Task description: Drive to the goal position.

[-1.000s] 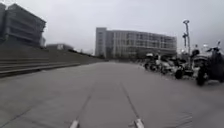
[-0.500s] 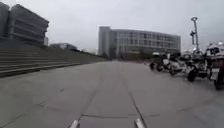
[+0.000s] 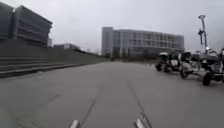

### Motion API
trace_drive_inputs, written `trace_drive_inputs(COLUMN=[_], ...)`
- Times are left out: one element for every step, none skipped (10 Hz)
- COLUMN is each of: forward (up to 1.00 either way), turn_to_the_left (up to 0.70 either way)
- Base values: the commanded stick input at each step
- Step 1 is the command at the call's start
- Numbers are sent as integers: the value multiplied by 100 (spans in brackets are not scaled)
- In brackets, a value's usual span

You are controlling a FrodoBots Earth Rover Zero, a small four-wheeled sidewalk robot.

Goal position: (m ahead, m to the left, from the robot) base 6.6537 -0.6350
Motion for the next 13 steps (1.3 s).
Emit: trace_drive_inputs(forward=[100,100,100,100,100,100,100,100,100,100,100,100,100], turn_to_the_left=[0,0,0,0,0,0,0,0,0,0,0,0,0])
